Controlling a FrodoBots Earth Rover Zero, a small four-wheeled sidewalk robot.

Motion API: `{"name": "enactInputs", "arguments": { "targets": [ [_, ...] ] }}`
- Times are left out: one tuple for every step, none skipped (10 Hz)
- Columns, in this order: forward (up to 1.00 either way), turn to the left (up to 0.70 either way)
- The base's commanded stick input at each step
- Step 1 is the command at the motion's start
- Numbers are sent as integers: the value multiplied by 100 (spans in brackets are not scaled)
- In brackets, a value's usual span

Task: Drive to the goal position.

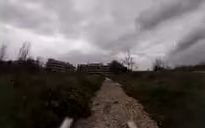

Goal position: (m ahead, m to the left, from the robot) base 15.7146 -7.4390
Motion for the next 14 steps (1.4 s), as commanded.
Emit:
{"name": "enactInputs", "arguments": {
  "targets": [
    [70, 0],
    [70, 0],
    [70, 0],
    [70, 0],
    [70, 0],
    [70, 0],
    [70, 0],
    [70, 0],
    [70, -3],
    [70, -15],
    [70, -35],
    [70, -35],
    [70, -19],
    [70, 0]
  ]
}}
